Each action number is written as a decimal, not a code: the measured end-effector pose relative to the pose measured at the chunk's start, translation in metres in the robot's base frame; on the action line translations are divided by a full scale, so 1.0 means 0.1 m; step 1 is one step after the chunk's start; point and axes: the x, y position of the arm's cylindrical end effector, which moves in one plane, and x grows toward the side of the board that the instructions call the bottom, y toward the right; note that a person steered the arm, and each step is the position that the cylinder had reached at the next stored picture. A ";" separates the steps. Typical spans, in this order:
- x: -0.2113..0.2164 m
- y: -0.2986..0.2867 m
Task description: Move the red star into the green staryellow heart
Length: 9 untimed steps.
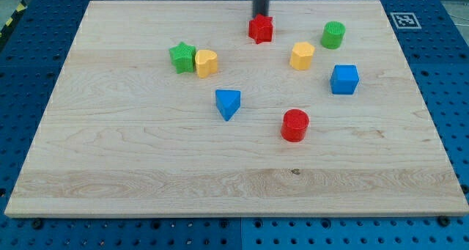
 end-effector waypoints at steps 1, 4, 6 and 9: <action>0.09 0.22; 0.38 -0.42; 0.46 -0.76; 0.24 -0.96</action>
